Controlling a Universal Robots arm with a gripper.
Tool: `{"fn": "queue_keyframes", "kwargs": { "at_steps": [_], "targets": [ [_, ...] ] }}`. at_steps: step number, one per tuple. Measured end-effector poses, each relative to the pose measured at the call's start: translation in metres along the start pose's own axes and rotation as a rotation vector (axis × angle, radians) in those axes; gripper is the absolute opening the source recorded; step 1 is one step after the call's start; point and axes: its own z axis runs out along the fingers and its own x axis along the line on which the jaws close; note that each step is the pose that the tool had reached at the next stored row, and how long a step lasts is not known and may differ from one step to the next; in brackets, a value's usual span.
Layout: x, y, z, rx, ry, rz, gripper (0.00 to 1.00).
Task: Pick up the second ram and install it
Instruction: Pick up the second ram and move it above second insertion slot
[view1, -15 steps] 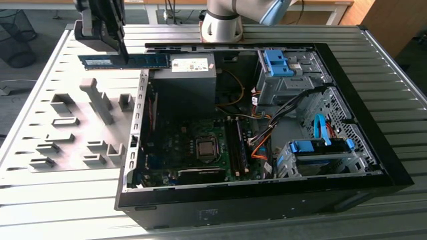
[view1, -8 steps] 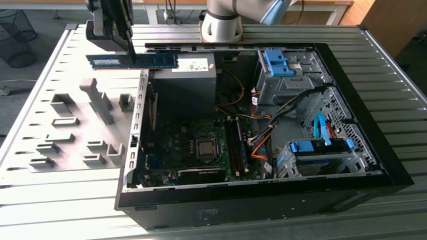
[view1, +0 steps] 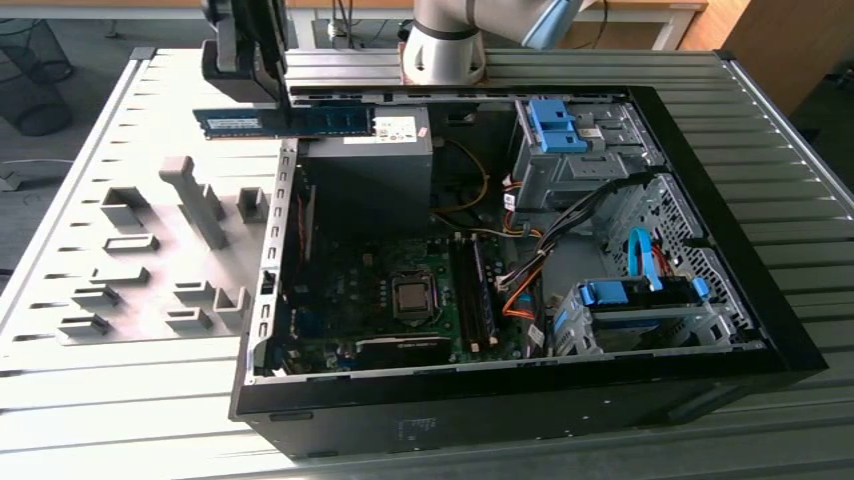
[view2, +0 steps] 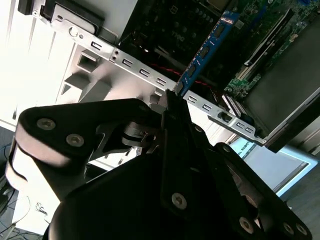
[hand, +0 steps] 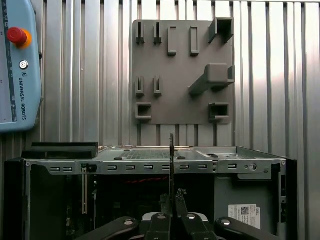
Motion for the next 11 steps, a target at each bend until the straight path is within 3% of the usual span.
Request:
{"fn": "queue_keyframes", "kwargs": {
  "at_steps": [11],
  "targets": [
    [-0.0004, -0.0203, -0.0004, 0.0000, -0.0001, 0.000, 0.14]
  ]
}}
